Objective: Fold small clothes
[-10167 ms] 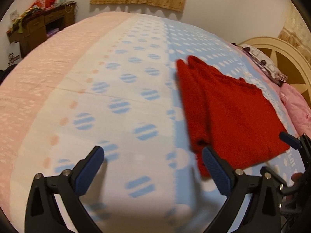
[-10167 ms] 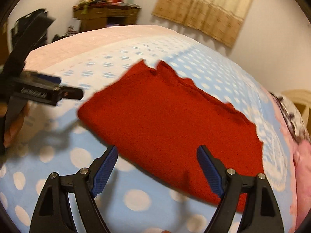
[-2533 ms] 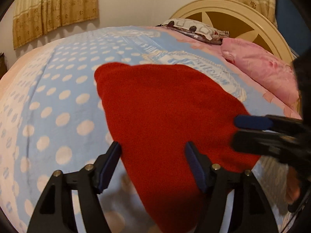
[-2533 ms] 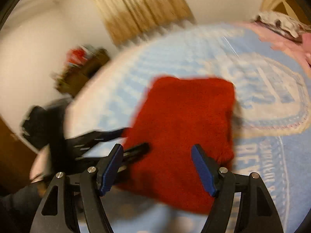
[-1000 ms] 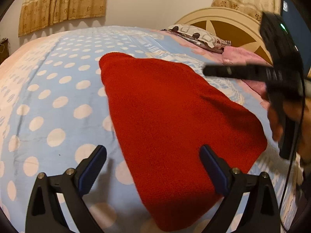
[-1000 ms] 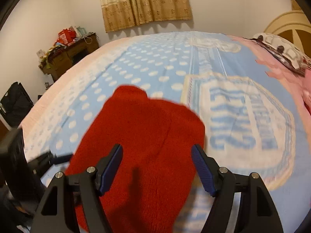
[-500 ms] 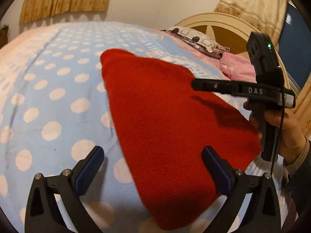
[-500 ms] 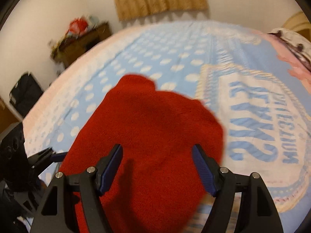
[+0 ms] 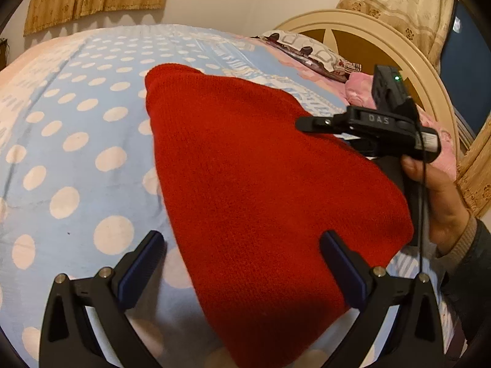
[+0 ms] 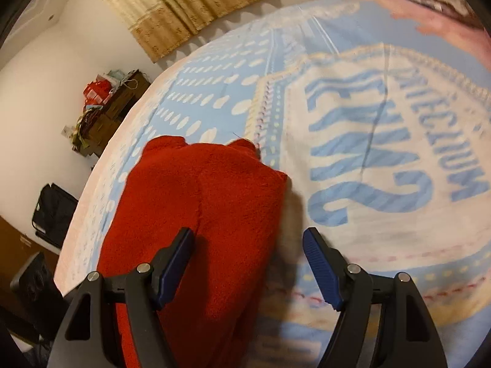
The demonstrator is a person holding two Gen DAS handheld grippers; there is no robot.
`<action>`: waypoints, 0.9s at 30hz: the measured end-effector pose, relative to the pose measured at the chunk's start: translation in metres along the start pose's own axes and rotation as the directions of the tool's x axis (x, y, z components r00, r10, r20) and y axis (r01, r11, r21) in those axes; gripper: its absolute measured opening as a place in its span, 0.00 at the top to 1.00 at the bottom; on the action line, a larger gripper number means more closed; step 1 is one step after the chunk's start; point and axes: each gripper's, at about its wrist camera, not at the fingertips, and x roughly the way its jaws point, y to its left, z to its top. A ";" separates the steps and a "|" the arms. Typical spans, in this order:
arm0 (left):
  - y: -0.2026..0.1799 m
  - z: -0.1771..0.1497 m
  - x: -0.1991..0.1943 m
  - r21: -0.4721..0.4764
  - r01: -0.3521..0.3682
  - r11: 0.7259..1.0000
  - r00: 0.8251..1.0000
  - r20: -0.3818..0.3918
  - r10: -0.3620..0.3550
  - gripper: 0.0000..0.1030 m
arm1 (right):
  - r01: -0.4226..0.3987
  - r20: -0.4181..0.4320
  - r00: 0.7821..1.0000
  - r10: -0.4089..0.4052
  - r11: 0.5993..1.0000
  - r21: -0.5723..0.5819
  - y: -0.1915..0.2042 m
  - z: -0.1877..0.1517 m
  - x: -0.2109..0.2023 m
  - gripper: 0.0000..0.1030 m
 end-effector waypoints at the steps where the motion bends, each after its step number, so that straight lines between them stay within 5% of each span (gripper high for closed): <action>1: 0.001 0.000 0.000 -0.005 0.006 1.000 1.000 -0.003 -0.006 0.00 | -0.011 0.008 1.000 0.011 1.000 0.006 -0.001 0.001 0.002 0.28; 9: 0.000 0.001 0.003 -0.013 0.026 1.000 1.000 -0.012 -0.027 0.00 | -0.069 0.026 0.997 0.069 0.998 0.006 0.002 0.008 0.011 0.29; 17: 0.000 0.004 0.007 -0.026 0.076 0.997 0.997 -0.024 -0.076 0.00 | -0.093 0.024 0.995 0.093 0.996 0.005 0.006 0.009 0.021 0.46; 20: 0.003 0.004 0.005 -0.039 0.119 0.992 0.993 -0.017 -0.119 0.12 | -0.128 0.022 0.992 0.127 0.992 0.012 0.007 0.009 0.023 0.65; 27: 0.011 0.006 -0.004 -0.077 0.160 0.984 0.987 0.007 -0.160 0.53 | -0.152 0.028 0.988 0.151 0.988 0.010 0.014 0.008 0.023 0.70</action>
